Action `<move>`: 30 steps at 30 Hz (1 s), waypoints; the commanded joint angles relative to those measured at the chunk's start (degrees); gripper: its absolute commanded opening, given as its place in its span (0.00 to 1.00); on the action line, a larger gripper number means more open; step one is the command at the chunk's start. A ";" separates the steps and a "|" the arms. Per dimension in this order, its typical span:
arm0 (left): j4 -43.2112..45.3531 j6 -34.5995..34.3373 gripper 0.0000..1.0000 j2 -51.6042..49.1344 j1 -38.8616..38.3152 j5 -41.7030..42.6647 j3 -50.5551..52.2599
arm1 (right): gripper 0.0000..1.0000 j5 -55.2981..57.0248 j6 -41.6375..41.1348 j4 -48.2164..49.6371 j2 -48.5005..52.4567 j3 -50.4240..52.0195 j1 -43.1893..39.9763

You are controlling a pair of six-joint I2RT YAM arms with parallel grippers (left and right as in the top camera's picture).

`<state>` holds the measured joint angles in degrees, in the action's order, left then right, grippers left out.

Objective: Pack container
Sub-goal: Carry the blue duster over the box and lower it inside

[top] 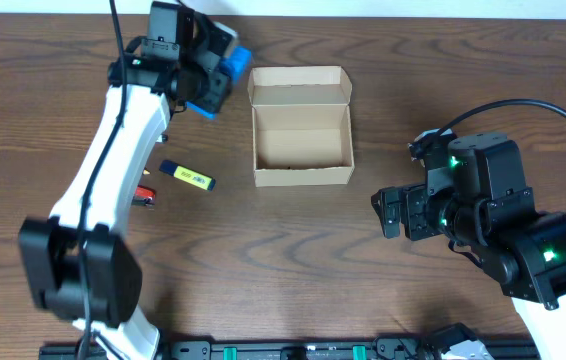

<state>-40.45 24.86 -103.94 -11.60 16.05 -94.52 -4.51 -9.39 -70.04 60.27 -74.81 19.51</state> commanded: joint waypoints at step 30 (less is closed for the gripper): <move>-6.51 38.95 0.07 -9.73 -13.70 13.31 -0.87 | 0.99 -0.02 0.68 -0.04 0.00 0.15 -0.35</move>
<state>-46.35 63.00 -112.16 -25.56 28.53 -95.07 -4.54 -9.39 -70.04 60.27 -74.81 19.51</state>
